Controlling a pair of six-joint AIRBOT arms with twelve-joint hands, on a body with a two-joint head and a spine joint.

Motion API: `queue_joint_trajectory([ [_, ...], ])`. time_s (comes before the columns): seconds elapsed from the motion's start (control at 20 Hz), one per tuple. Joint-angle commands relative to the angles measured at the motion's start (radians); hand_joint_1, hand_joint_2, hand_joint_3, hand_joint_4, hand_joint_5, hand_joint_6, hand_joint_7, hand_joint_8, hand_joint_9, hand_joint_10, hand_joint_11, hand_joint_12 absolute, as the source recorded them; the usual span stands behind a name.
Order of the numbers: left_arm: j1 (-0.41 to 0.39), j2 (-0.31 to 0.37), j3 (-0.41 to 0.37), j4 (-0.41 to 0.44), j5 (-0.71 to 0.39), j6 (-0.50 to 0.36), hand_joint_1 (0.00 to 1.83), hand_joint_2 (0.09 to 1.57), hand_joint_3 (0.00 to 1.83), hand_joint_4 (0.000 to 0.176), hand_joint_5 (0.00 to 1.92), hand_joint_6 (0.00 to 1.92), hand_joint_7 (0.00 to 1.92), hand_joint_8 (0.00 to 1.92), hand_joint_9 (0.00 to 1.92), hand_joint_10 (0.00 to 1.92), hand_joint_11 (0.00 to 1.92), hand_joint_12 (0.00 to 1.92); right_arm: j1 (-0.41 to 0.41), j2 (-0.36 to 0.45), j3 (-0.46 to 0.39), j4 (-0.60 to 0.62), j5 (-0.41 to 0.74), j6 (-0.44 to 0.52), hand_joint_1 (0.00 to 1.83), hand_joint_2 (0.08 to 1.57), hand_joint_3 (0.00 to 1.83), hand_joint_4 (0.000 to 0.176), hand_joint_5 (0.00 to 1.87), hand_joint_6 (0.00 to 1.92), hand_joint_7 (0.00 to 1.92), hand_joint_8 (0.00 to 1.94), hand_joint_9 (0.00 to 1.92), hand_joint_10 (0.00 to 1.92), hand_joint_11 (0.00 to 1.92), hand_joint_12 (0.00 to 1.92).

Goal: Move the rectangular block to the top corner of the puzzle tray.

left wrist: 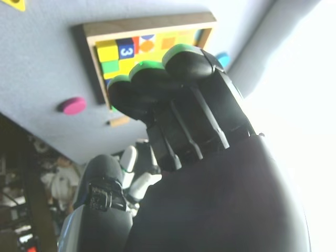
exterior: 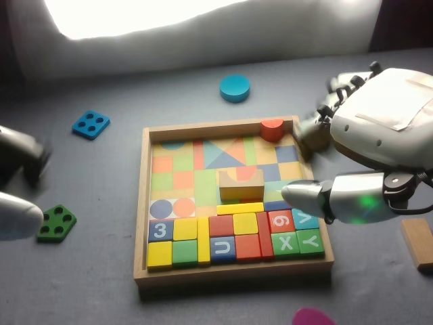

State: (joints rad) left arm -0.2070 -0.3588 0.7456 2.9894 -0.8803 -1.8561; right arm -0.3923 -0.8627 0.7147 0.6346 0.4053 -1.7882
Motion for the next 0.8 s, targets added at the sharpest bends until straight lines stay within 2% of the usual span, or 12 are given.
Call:
queue_joint_trajectory([
  [0.0, -0.008, -0.001, -0.004, -0.01, 0.087, -0.001, 0.02, 1.22, 0.02, 0.026, 0.02, 0.01, 0.04, 0.01, 0.05, 0.01, 0.0, 0.27, 0.007, 0.002, 0.0, -0.028, 0.1, -0.001, 0.0, 1.17, 0.08, 0.007, 0.03, 0.01, 0.0, 0.0, 0.0, 0.0, 0.0, 0.0],
  [0.1, -0.008, -0.001, -0.003, -0.01, 0.087, -0.001, 0.01, 1.22, 0.01, 0.03, 0.04, 0.01, 0.06, 0.01, 0.08, 0.01, 0.0, 0.31, 0.007, 0.002, 0.0, -0.028, 0.1, -0.001, 0.0, 1.17, 0.07, 0.011, 0.04, 0.01, 0.0, 0.0, 0.0, 0.0, 0.0, 0.0],
  [0.2, -0.008, -0.001, -0.004, -0.01, 0.087, -0.001, 0.02, 1.23, 0.01, 0.025, 0.04, 0.0, 0.07, 0.0, 0.09, 0.01, 0.0, 0.33, 0.007, 0.002, 0.0, -0.028, 0.099, -0.001, 0.0, 1.18, 0.06, 0.017, 0.03, 0.01, 0.0, 0.0, 0.0, 0.0, 0.0, 0.0],
  [0.25, -0.008, -0.001, -0.002, -0.01, 0.087, -0.001, 0.0, 1.23, 0.0, 0.026, 0.04, 0.0, 0.07, 0.0, 0.09, 0.0, 0.0, 0.39, 0.004, 0.002, 0.0, -0.028, 0.095, -0.001, 0.0, 1.18, 0.06, 0.031, 0.05, 0.01, 0.0, 0.0, 0.0, 0.0, 0.0, 0.0],
  [0.3, -0.008, -0.002, -0.002, -0.01, 0.087, -0.001, 0.0, 1.23, 0.0, 0.025, 0.05, 0.0, 0.07, 0.0, 0.08, 0.0, 0.0, 0.4, -0.001, 0.001, 0.002, -0.028, 0.093, -0.002, 0.0, 1.18, 0.06, 0.033, 0.09, 0.03, 0.0, 0.0, 0.0, 0.0, 0.0, 0.0],
  [0.35, -0.009, -0.002, -0.003, -0.01, 0.087, -0.001, 0.0, 1.23, 0.0, 0.023, 0.05, 0.0, 0.07, 0.0, 0.09, 0.0, 0.0, 0.39, -0.007, -0.009, 0.014, -0.028, 0.092, -0.007, 0.0, 1.18, 0.06, 0.041, 0.22, 0.08, 0.0, 0.0, 0.0, 0.0, 0.0, 0.0],
  [0.4, -0.009, -0.001, -0.004, -0.01, 0.087, -0.001, 0.0, 1.23, 0.0, 0.025, 0.06, 0.0, 0.08, 0.0, 0.09, 0.0, 0.0, 0.35, -0.009, -0.02, 0.027, -0.028, 0.083, -0.008, 0.0, 1.18, 0.06, 0.015, 0.45, 0.19, 0.05, 0.02, 0.0, 0.0, 0.0, 0.0],
  [0.45, -0.009, -0.001, -0.005, -0.01, 0.087, -0.001, 0.0, 1.24, 0.0, 0.025, 0.05, 0.0, 0.06, 0.0, 0.09, 0.0, 0.0, 0.33, -0.011, -0.038, 0.053, -0.028, 0.052, -0.004, 0.0, 1.19, 0.03, 0.003, 0.57, 0.21, 0.08, 0.01, 0.0, 0.0, 0.0, 0.0],
  [0.6, -0.01, 0.0, -0.01, -0.01, 0.087, -0.001, 0.0, 1.23, 0.0, 0.03, 0.06, 0.0, 0.07, 0.0, 0.09, 0.0, 0.0, 0.39, -0.032, -0.09, 0.115, -0.028, 0.023, 0.014, 0.0, 1.18, 0.01, 0.003, 0.74, 0.21, 0.09, 0.01, 0.0, 0.0, 0.0, 0.0],
  [0.75, -0.009, 0.0, -0.006, -0.01, 0.087, -0.001, 0.0, 1.23, 0.0, 0.027, 0.07, 0.01, 0.06, 0.0, 0.09, 0.0, 0.0, 0.38, -0.04, -0.131, 0.141, -0.028, 0.032, 0.013, 0.0, 1.19, 0.01, 0.008, 0.76, 0.21, 0.08, 0.0, 0.0, 0.0, 0.0, 0.0],
])
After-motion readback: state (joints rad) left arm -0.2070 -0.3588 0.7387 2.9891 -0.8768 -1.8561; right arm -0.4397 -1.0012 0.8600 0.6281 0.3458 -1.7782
